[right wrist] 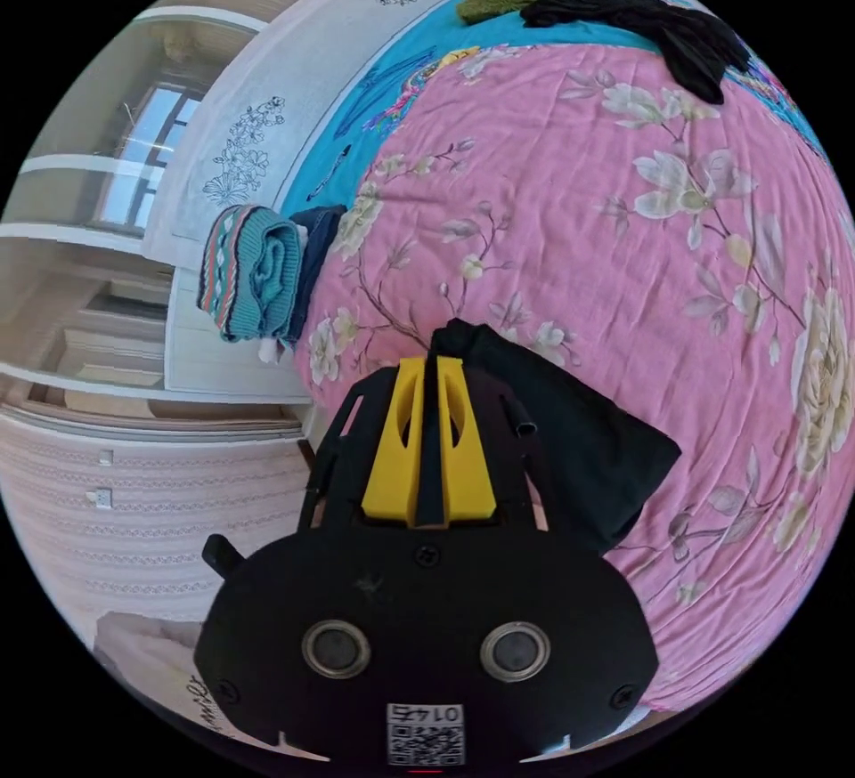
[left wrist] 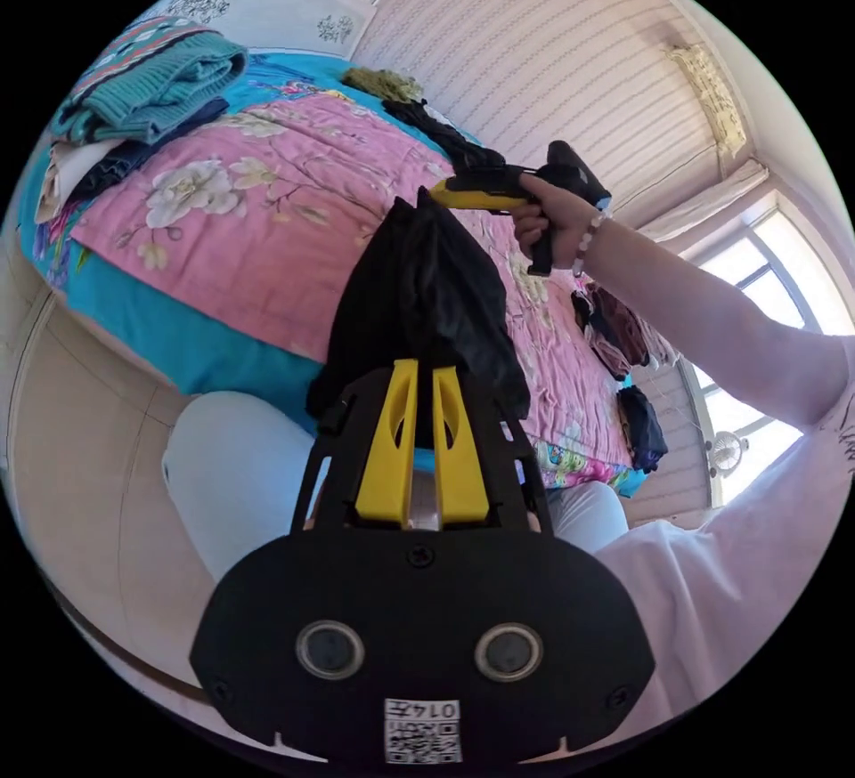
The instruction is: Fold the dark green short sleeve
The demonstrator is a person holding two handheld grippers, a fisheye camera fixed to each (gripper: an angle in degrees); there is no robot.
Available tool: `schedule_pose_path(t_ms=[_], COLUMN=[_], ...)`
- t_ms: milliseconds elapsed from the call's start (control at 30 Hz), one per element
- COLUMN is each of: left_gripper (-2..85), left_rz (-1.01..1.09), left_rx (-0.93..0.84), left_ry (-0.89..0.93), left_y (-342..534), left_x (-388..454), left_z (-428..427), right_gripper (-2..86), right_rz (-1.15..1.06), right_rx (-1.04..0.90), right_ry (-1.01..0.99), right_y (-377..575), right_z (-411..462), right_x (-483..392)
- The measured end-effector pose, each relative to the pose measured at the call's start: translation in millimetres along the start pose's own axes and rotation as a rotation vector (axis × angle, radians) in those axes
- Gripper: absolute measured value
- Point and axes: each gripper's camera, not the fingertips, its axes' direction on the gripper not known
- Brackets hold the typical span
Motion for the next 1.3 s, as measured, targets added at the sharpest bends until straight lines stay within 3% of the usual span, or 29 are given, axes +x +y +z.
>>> schedule_pose_path(t_ms=[133,267,467,633,800,967,1133,1200,1300], left_gripper=[0.0,-0.5,-0.9,-0.7,3.5,6.6,9.7,9.1,7.5], left_rz=[-0.066,-0.094,-0.098,0.068,0.377,0.518,0.638,0.675,0.66], left_rx=[-0.015,-0.032,-0.024,0.009,-0.033,-0.163,-0.278,-0.406,-0.43], left_ry=[0.004,-0.033,-0.131,-0.107,-0.023,-0.028,-0.221,-0.343,-0.317], left_y=[-8.6,-17.6,-21.5,-47.2,-123.7,-180.8,-197.4,-193.7,-190.5], left_x=[-14.6,-14.7,2.4,56.1,150.4,224.7,271.8,275.1,272.0], left_z=[-9.1,-18.0,-21.9,-12.2,53.2,151.2,231.7,267.4,278.2], right_gripper=[5.5,6.0,7.8,9.1,9.6,3.9,0.3,-0.2,-0.4], right_rz=[-0.158,-0.255,-0.1,-0.074,-0.154,-0.19,-0.211,-0.265,-0.313], right_rx=[0.043,0.048,-0.052,-0.023,-0.034,-0.048,-0.107,-0.127,-0.142], right_ry=[0.0,0.157,0.267,0.257,0.326,0.37,0.269,0.269,0.226], right_y=[20.5,93.0,187.2,205.4,194.0,186.9,181.5,185.0,189.3], right_z=[-21.5,-33.1,2.4,29.5,58.2,67.3,75.8,82.9,89.2], right_x=[-20.0,-22.9,3.5,-2.5,-16.9,-27.9,-32.1,-41.7,-53.3])
